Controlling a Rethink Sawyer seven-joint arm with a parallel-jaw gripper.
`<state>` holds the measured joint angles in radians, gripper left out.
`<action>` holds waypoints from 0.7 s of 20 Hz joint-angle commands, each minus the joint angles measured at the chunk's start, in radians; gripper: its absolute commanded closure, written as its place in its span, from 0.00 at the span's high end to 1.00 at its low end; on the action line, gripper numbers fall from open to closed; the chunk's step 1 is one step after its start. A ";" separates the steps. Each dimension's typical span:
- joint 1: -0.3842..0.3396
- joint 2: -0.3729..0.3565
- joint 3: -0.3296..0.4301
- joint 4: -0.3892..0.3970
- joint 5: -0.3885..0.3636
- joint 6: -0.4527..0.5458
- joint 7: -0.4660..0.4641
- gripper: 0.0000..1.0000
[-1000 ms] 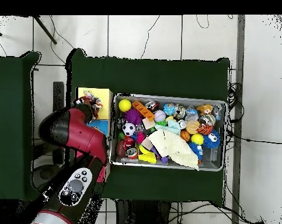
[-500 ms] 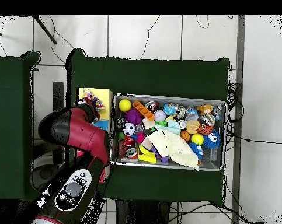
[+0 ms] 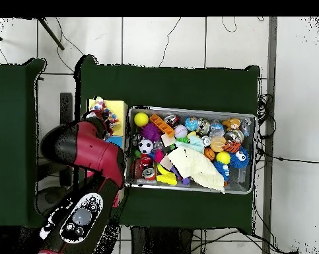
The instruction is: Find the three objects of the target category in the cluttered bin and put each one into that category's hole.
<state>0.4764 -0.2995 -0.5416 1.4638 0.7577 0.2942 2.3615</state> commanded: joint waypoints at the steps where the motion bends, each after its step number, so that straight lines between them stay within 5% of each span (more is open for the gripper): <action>1: -0.065 -0.012 0.058 0.049 -0.052 0.109 0.131 1.00; 7: -0.066 -0.053 0.080 0.078 -0.038 0.108 0.144 1.00; 14: -0.034 -0.169 0.050 0.121 -0.052 0.215 0.144 1.00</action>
<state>0.4728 -0.3635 -0.5422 1.4833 0.7521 0.3412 2.3615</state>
